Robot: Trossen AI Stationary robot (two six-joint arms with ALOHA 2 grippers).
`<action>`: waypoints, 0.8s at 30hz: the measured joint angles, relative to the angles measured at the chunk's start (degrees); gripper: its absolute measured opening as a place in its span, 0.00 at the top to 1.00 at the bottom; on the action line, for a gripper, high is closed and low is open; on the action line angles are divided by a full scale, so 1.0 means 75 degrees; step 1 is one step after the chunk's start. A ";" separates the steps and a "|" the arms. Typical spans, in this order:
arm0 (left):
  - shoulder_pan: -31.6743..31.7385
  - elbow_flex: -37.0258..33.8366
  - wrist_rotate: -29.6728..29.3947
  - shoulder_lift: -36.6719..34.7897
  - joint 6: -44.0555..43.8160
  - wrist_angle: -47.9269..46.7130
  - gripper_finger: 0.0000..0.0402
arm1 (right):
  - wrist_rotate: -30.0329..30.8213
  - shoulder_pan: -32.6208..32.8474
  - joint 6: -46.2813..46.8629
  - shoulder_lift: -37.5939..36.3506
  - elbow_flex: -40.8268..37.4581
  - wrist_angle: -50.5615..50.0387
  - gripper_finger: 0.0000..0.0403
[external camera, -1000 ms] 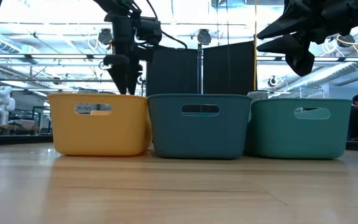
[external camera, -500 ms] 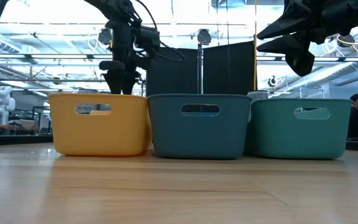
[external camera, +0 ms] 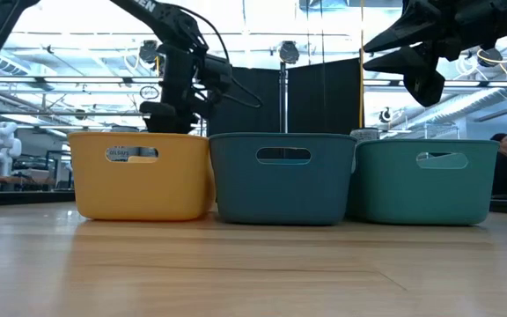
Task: Sort soda cans
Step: Put the blue-white soda can into the yellow bin
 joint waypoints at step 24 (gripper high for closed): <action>-0.0023 -0.0006 -0.0388 0.0032 -0.0029 -0.0291 0.23 | 0.0000 0.0000 0.0000 0.0000 0.0002 0.0026 0.73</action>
